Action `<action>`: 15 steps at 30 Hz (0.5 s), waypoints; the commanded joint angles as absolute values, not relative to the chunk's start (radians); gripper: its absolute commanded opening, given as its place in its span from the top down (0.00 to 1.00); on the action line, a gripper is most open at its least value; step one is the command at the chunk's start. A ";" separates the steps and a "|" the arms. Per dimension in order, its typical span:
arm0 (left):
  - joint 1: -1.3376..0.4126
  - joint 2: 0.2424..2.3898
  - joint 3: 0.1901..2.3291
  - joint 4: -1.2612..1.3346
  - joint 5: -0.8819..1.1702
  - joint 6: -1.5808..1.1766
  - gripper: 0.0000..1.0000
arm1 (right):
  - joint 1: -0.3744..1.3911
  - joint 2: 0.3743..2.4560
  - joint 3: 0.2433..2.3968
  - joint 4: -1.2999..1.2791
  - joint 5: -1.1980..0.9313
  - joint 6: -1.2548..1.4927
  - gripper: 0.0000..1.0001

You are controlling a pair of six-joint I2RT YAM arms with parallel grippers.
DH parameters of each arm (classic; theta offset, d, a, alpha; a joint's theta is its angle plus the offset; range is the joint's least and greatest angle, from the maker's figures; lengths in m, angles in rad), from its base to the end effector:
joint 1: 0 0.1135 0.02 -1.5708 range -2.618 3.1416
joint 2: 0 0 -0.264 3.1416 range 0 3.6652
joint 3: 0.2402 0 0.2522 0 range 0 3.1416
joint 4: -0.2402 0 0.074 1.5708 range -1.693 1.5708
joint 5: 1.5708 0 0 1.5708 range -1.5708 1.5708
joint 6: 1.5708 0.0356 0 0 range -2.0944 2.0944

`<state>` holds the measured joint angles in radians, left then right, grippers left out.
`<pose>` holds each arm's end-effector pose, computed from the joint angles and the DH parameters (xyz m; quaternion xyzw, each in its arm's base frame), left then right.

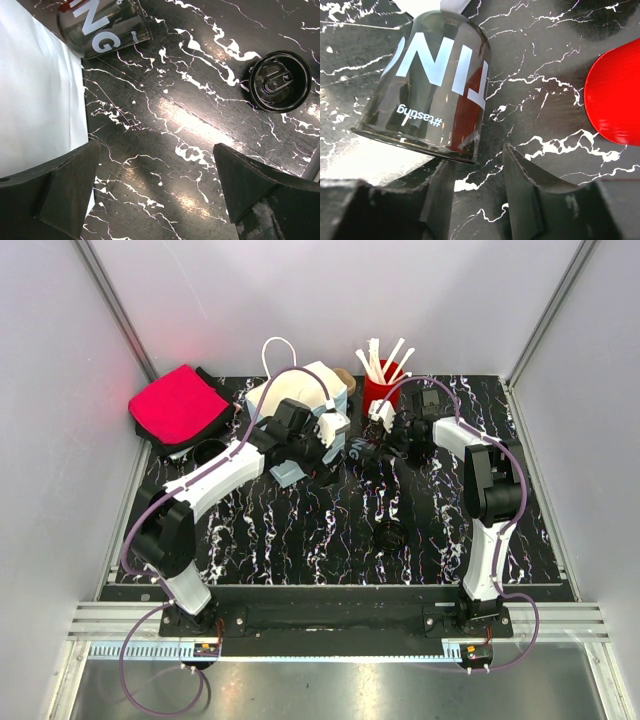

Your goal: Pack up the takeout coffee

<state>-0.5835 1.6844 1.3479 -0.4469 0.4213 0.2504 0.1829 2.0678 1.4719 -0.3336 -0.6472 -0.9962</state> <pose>0.3061 -0.2195 0.2764 0.4391 0.7932 -0.2526 0.3379 0.4322 0.1018 0.1757 -0.5836 0.6922 0.1590 0.3938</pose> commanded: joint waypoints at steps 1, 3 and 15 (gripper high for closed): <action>-0.578 1.687 1.356 -0.436 0.477 0.253 0.01 | 0.192 2.002 1.497 -0.295 -0.712 -0.934 0.56; -0.580 1.687 1.358 -0.449 0.494 0.265 0.01 | 0.195 1.997 1.494 -0.293 -0.718 -0.924 0.60; -0.580 1.674 1.344 -0.466 0.518 0.284 0.01 | 0.206 1.887 1.417 -0.275 -0.735 -0.845 0.95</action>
<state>-0.5835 1.6844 1.3479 -0.4812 0.4755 0.2657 0.1951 1.9900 1.4353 -0.3069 -0.7017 -0.8921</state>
